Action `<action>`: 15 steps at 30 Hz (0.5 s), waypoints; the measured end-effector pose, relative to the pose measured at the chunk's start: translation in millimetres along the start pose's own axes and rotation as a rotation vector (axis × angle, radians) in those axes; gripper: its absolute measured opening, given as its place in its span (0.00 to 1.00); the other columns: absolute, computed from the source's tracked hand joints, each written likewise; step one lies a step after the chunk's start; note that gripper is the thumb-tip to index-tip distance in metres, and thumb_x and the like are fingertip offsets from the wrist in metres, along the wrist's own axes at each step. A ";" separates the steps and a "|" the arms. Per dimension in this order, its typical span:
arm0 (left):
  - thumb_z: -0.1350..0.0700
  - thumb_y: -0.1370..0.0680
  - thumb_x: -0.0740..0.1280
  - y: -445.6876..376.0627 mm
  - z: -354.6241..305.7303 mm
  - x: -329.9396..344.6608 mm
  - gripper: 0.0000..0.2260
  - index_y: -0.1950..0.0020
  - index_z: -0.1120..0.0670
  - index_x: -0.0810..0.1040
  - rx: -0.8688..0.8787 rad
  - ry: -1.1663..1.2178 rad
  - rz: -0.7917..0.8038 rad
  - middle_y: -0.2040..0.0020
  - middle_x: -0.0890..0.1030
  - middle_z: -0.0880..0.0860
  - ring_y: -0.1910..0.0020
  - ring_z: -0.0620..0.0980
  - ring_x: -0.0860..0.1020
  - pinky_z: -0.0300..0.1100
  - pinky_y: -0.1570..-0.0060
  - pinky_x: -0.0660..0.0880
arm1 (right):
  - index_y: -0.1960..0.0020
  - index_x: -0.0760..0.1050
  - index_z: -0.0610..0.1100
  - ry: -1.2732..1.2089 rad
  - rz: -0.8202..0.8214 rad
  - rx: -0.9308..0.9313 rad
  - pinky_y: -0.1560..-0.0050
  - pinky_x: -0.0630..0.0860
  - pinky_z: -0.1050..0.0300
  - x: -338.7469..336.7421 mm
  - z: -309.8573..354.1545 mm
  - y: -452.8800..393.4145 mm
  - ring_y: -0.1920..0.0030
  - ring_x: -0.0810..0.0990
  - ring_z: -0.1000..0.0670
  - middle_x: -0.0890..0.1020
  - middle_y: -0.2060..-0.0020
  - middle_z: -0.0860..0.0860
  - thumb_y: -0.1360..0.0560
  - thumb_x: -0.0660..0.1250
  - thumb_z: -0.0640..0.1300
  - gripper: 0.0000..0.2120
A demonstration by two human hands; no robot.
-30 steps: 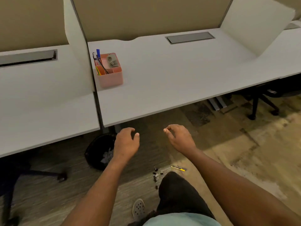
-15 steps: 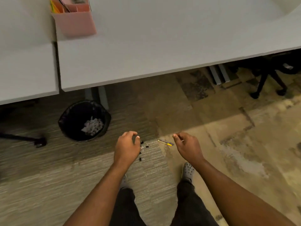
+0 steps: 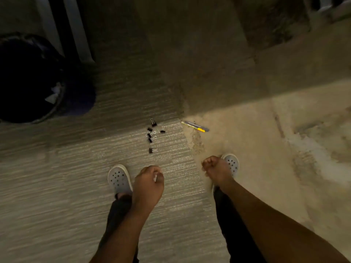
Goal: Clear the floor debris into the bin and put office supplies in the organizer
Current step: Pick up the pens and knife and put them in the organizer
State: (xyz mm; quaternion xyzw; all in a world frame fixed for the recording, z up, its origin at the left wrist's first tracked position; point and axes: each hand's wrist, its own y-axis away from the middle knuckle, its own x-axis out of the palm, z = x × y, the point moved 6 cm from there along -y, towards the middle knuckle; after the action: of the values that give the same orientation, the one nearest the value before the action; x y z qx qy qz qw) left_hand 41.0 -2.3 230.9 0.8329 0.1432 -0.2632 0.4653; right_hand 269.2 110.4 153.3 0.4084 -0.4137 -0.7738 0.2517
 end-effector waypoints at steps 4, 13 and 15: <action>0.59 0.23 0.65 -58.7 30.4 54.6 0.09 0.45 0.56 0.80 0.091 -0.088 0.052 0.46 0.82 0.53 0.49 0.51 0.79 0.45 0.48 0.76 | 0.59 0.76 0.47 -0.065 0.040 0.080 0.50 0.80 0.49 36.3 -23.2 -89.2 0.57 0.82 0.43 0.83 0.58 0.44 0.24 0.65 0.45 0.05; 0.58 0.23 0.63 -216.8 58.6 122.3 0.10 0.44 0.56 0.79 0.197 -0.269 -0.036 0.46 0.80 0.56 0.48 0.54 0.78 0.44 0.52 0.75 | 0.61 0.75 0.44 -0.640 -0.008 0.394 0.79 0.64 0.69 85.3 -21.0 -246.6 0.80 0.74 0.55 0.81 0.68 0.48 0.23 0.66 0.53 0.14; 0.58 0.23 0.63 -237.7 65.7 125.2 0.09 0.46 0.57 0.79 0.172 -0.248 -0.085 0.46 0.81 0.56 0.50 0.54 0.77 0.41 0.54 0.73 | 0.55 0.75 0.43 -0.767 -0.013 0.424 0.80 0.63 0.71 89.4 -17.3 -263.9 0.81 0.72 0.57 0.80 0.68 0.49 0.22 0.63 0.57 0.16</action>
State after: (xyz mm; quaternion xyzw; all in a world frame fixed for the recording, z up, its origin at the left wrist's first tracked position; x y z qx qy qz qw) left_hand 8.7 66.0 -35.1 0.8241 0.0966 -0.3946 0.3947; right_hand 221.8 178.0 -113.4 0.1368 -0.6244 -0.7689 -0.0146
